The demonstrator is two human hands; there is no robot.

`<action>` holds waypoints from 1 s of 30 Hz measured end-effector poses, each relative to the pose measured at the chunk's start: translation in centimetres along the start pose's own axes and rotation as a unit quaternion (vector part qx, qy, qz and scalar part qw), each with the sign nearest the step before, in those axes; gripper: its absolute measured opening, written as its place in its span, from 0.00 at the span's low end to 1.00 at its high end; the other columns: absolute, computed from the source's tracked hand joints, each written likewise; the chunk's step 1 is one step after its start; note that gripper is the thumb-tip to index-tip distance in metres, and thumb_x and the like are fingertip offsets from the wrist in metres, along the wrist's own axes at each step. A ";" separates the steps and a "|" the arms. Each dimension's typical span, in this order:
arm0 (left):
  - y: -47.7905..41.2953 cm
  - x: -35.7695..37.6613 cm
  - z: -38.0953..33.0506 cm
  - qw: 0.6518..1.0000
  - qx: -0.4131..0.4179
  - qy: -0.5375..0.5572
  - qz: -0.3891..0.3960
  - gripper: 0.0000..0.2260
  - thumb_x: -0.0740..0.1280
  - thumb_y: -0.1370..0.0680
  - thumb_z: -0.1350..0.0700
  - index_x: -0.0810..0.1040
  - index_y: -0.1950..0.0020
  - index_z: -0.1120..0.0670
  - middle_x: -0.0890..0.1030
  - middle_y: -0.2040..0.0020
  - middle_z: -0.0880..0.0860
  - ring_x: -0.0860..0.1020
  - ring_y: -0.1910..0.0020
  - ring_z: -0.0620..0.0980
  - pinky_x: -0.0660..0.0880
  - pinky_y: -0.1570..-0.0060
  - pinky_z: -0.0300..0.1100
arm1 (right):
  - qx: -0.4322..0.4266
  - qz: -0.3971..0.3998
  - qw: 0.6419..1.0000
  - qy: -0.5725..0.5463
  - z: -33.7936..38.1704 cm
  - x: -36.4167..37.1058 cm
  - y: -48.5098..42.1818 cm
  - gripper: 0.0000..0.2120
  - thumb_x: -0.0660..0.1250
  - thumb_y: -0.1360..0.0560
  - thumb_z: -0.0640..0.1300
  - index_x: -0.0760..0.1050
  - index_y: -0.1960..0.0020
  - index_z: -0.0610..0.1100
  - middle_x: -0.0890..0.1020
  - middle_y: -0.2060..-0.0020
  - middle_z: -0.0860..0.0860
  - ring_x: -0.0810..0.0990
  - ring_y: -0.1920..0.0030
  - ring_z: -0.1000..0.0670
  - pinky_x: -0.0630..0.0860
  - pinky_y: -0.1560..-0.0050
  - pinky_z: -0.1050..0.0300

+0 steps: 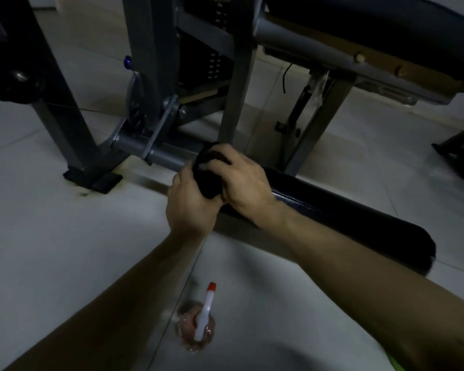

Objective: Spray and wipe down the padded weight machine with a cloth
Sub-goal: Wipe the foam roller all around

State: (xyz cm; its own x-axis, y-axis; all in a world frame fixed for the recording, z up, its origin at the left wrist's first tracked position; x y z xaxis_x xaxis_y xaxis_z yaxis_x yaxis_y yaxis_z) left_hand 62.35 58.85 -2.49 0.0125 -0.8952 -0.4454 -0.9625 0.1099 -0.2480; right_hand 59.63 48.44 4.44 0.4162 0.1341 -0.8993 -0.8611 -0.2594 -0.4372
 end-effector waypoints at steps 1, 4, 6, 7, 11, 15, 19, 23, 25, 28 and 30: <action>0.4 0.1 0.0 1.000 -0.004 0.005 -0.003 0.40 0.79 0.32 0.45 0.66 0.25 0.50 0.74 0.32 0.52 0.74 0.32 0.54 0.77 0.38 0.57 | -0.003 -0.002 1.000 0.006 -0.9 -0.5 1.5 0.19 0.73 0.27 0.39 0.81 0.37 0.47 0.77 0.34 0.44 0.78 0.38 0.40 0.81 0.48 0.44; 2.3 0.5 -2.4 0.996 0.045 -0.071 -0.040 0.43 0.78 0.29 0.47 0.61 0.20 0.52 0.62 0.20 0.56 0.61 0.22 0.58 0.66 0.27 0.61 | -0.009 -0.022 0.999 0.047 -3.8 -2.9 6.5 0.21 0.72 0.26 0.34 0.81 0.34 0.45 0.78 0.34 0.42 0.78 0.34 0.39 0.83 0.45 0.44; 4.0 1.7 -4.7 0.985 0.119 -0.119 -0.042 0.40 0.76 0.27 0.49 0.62 0.19 0.53 0.56 0.17 0.58 0.56 0.20 0.60 0.61 0.24 0.63 | -0.016 -0.036 0.996 0.075 -5.4 -4.3 10.0 0.23 0.71 0.27 0.31 0.81 0.33 0.44 0.78 0.34 0.41 0.77 0.32 0.38 0.82 0.43 0.46; 5.1 2.7 -6.2 0.977 0.169 -0.130 -0.027 0.38 0.75 0.26 0.51 0.64 0.20 0.53 0.56 0.17 0.58 0.56 0.19 0.60 0.60 0.25 0.64 | -0.014 -0.039 0.996 0.085 -6.4 -5.1 11.8 0.24 0.70 0.27 0.31 0.81 0.33 0.44 0.79 0.34 0.40 0.77 0.32 0.38 0.82 0.42 0.46; 10.2 8.9 -10.5 0.916 0.331 -0.211 0.084 0.34 0.74 0.26 0.54 0.67 0.21 0.52 0.57 0.17 0.57 0.56 0.19 0.61 0.58 0.23 0.63 | 0.007 -0.042 0.993 0.113 -10.5 -8.2 19.6 0.21 0.64 0.24 0.34 0.81 0.32 0.44 0.79 0.33 0.40 0.76 0.29 0.38 0.82 0.40 0.44; 14.5 14.5 -13.9 0.870 0.381 -0.274 0.149 0.40 0.73 0.26 0.53 0.59 0.17 0.51 0.52 0.16 0.57 0.51 0.18 0.61 0.53 0.23 0.67 | 0.073 -0.053 0.988 0.127 -15.2 -11.7 28.7 0.28 0.70 0.30 0.27 0.82 0.34 0.46 0.78 0.32 0.43 0.72 0.25 0.42 0.81 0.40 0.48; 17.7 18.9 -16.2 0.830 0.417 -0.321 0.184 0.42 0.73 0.28 0.53 0.58 0.17 0.53 0.52 0.16 0.57 0.51 0.18 0.63 0.53 0.24 0.67 | 0.108 -0.052 0.980 0.158 -17.9 -14.1 34.9 0.28 0.61 0.29 0.27 0.82 0.36 0.47 0.79 0.32 0.45 0.71 0.24 0.44 0.81 0.47 0.51; 18.7 20.2 -16.8 0.832 0.389 -0.336 0.209 0.41 0.74 0.28 0.53 0.60 0.18 0.54 0.52 0.16 0.58 0.50 0.18 0.64 0.54 0.24 0.68 | 0.158 -0.057 0.971 0.172 -19.5 -16.0 38.6 0.29 0.65 0.29 0.24 0.83 0.35 0.48 0.80 0.33 0.47 0.80 0.34 0.43 0.83 0.52 0.50; 18.8 19.9 -17.0 0.833 0.383 -0.334 0.219 0.41 0.73 0.28 0.53 0.60 0.18 0.54 0.53 0.17 0.59 0.50 0.18 0.64 0.55 0.24 0.67 | 0.199 -0.062 0.968 0.142 -20.3 -16.5 40.4 0.28 0.66 0.28 0.26 0.81 0.33 0.49 0.79 0.33 0.49 0.83 0.40 0.43 0.83 0.55 0.48; 19.3 19.6 -18.5 0.830 0.399 -0.319 0.222 0.40 0.74 0.30 0.52 0.65 0.20 0.56 0.56 0.18 0.60 0.54 0.19 0.64 0.55 0.24 0.66 | 0.357 -0.184 0.915 0.020 -23.0 -17.2 43.5 0.22 0.67 0.23 0.32 0.79 0.32 0.47 0.80 0.37 0.48 0.81 0.40 0.44 0.81 0.43 0.46; 20.2 20.2 -20.2 0.803 0.444 -0.325 0.230 0.40 0.75 0.32 0.51 0.67 0.22 0.56 0.58 0.18 0.61 0.56 0.19 0.63 0.56 0.24 0.65 | 0.487 -0.303 0.804 -0.158 -24.9 -15.9 45.2 0.18 0.65 0.21 0.42 0.76 0.31 0.50 0.82 0.39 0.47 0.83 0.45 0.43 0.80 0.43 0.42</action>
State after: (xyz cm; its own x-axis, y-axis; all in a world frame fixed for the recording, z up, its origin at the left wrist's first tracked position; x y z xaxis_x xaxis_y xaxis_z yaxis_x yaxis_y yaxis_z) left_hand 37.72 34.26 0.84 0.1283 -0.2891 -0.9487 -0.3377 0.8867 -0.3159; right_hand 21.42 10.74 -1.21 0.8834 0.2295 -0.4086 -0.4117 0.7965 -0.4429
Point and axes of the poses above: each hand's wrist, its own y-axis away from the middle knuckle, its own x-axis out of the palm, z = x × y, the point moved 8 cm from there along -y, towards the middle knuckle
